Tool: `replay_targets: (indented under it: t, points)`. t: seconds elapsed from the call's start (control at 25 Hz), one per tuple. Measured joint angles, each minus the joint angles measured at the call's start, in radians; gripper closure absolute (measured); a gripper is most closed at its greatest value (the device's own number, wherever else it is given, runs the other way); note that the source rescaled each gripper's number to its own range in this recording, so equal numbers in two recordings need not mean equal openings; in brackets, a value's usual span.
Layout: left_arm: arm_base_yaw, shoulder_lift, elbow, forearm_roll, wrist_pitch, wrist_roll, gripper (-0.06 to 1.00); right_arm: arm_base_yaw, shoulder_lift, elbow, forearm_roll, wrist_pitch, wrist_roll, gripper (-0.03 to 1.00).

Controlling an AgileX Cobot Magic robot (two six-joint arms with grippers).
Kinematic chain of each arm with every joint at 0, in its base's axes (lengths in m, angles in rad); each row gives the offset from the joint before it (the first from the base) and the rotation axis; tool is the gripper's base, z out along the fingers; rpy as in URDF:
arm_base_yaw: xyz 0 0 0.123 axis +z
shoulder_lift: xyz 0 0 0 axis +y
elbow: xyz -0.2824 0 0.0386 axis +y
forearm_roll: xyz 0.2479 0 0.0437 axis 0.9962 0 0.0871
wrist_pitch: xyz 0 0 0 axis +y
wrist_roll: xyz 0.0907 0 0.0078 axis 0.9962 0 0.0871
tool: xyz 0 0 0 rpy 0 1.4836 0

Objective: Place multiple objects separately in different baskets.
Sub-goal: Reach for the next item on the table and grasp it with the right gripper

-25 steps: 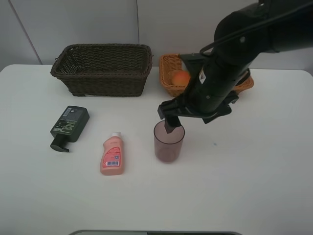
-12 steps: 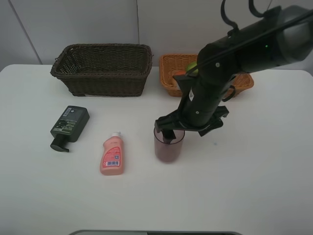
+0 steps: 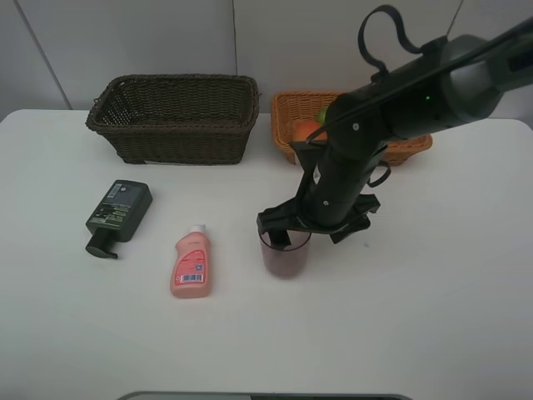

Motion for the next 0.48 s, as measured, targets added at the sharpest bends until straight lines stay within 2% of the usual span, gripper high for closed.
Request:
replay_targets:
  t: [0.08, 0.2, 0.32, 0.4, 0.44, 0.48]
  points:
    - [0.0, 0.0, 0.0, 0.0, 0.0, 0.0, 0.1, 0.0, 0.0, 0.0, 0.001, -0.006, 0.0, 0.03]
    - [0.0, 0.0, 0.0, 0.0, 0.0, 0.0, 0.1, 0.0, 0.0, 0.0, 0.001, -0.005, 0.0, 0.23]
    - [0.0, 0.0, 0.0, 0.0, 0.0, 0.0, 0.1, 0.0, 0.0, 0.0, 0.002, -0.005, 0.0, 0.57]
    - [0.0, 0.0, 0.0, 0.0, 0.0, 0.0, 0.1, 0.0, 0.0, 0.0, 0.005, -0.005, 0.0, 0.82]
    - [0.0, 0.0, 0.0, 0.0, 0.0, 0.0, 0.1, 0.0, 0.0, 0.0, 0.008, -0.005, 0.0, 0.91]
    - [0.0, 0.0, 0.0, 0.0, 0.0, 0.0, 0.1, 0.0, 0.0, 0.0, 0.013, -0.005, 0.0, 0.95]
